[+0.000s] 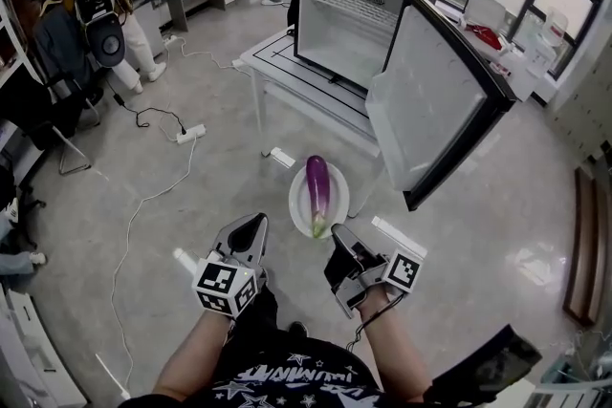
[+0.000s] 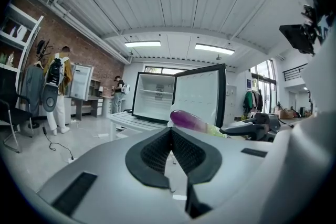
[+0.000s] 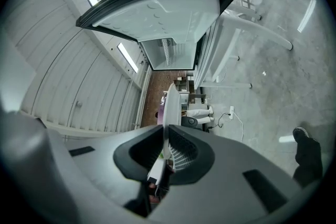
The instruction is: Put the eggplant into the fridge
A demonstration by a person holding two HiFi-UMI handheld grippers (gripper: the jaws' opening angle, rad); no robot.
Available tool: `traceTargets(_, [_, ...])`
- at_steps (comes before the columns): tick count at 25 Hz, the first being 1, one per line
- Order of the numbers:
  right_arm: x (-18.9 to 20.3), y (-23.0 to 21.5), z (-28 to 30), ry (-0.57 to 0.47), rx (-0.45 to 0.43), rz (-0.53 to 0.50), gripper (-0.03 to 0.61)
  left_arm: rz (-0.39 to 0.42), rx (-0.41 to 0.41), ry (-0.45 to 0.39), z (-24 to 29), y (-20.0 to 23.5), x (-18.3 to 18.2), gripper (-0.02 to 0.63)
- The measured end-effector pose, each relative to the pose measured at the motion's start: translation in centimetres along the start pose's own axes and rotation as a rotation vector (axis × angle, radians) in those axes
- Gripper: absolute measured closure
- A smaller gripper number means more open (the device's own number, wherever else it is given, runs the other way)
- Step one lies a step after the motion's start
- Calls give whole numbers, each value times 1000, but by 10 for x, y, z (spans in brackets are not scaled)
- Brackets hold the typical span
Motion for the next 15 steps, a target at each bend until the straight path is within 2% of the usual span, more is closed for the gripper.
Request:
traceTargets(9, [-18,-18,47,-29,21,-3,552,-27,11,14,39,46,-13,604])
traceTargets(15, [-36,-26,96,-43,24,-22,552,-20,30,19,77,86,-36,604])
Point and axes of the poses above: the fingertips, and each gripper's own axes: z forward along the fingers, y to its left, x out of its underside, the point moved 4 cm from there along -z, backward along the fingers, and after that the axes turned 12 degrees about -z, right-handed, at the moved point
